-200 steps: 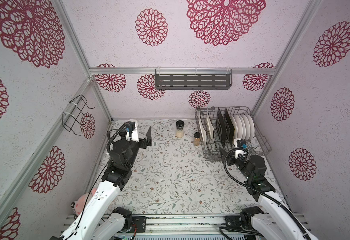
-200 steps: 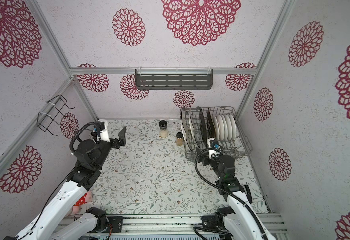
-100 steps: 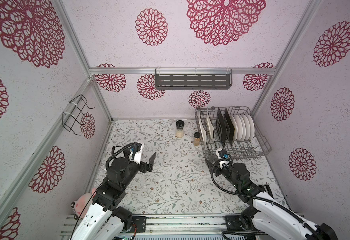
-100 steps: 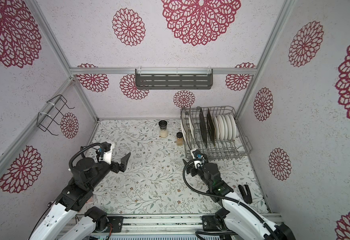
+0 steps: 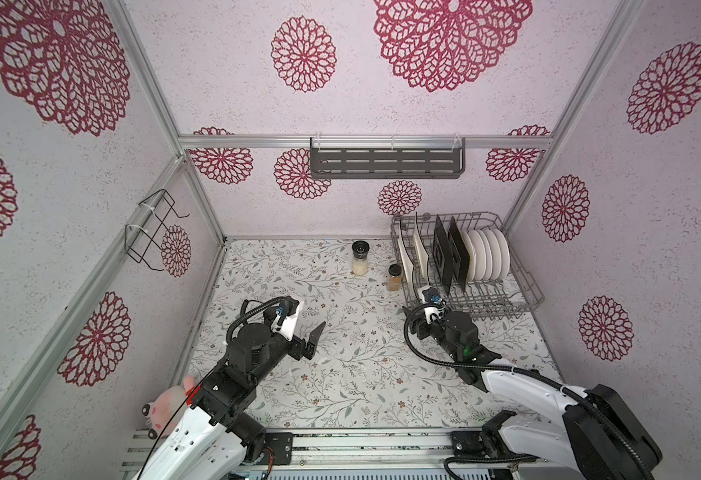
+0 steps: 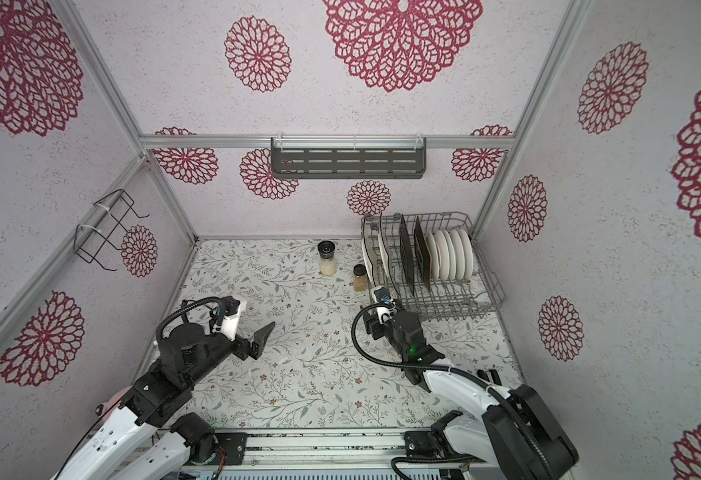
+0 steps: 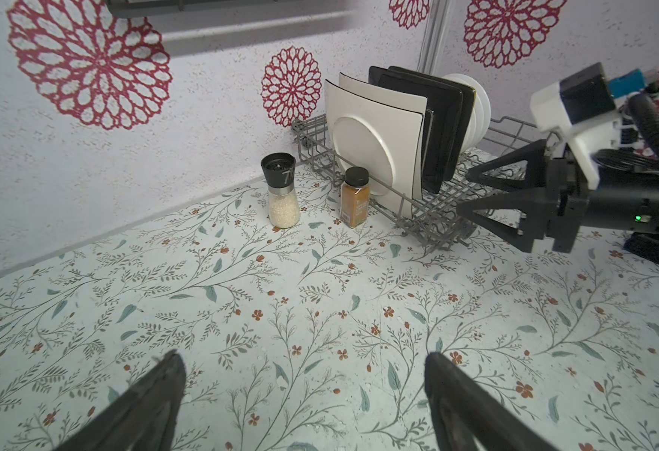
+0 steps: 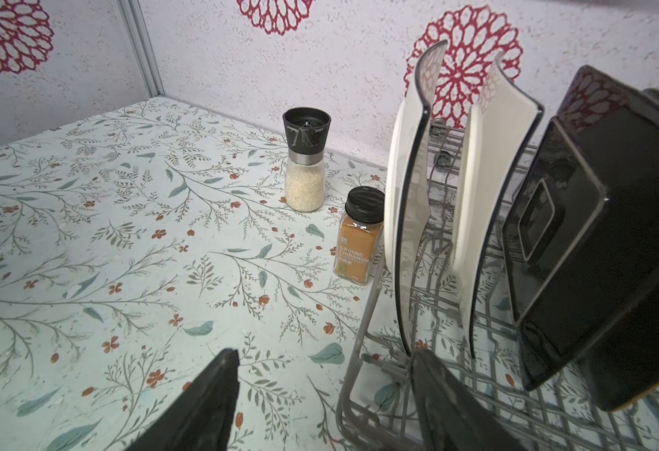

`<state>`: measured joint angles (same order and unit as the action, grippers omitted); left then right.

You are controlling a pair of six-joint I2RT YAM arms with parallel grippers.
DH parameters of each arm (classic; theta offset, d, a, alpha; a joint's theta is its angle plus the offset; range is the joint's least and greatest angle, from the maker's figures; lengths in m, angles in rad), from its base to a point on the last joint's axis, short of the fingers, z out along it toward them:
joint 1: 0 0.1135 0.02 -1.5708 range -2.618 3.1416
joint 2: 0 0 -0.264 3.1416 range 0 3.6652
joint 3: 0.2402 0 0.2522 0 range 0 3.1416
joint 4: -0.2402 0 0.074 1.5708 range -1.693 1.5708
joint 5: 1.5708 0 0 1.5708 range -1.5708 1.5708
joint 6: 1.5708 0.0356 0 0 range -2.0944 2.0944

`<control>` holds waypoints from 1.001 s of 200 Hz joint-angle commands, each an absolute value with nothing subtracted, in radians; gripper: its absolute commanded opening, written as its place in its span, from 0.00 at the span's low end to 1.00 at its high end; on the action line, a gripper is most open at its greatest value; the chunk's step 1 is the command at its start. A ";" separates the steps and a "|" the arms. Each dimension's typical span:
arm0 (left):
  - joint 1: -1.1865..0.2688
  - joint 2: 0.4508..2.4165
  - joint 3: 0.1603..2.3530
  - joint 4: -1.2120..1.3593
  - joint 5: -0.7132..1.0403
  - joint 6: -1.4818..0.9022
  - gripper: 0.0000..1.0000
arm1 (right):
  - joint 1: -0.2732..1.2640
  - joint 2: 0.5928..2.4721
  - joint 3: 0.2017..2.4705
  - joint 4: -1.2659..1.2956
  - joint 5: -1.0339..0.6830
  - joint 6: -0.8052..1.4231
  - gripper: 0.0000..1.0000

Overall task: Unload the plates from the dish rack
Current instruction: 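Move the right gripper to the white square plate while the left arm rises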

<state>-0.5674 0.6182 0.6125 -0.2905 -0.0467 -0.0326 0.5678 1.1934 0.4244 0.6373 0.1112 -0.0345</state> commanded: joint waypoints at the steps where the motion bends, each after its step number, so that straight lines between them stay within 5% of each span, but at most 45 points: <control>1: -0.581 0.646 0.624 -0.308 -0.055 -0.014 0.98 | 0.569 1.233 0.476 0.740 0.144 -0.050 0.70; 200: -0.601 0.814 0.652 -0.344 -0.060 0.009 0.99 | 0.456 1.600 0.653 0.940 0.093 -0.038 0.49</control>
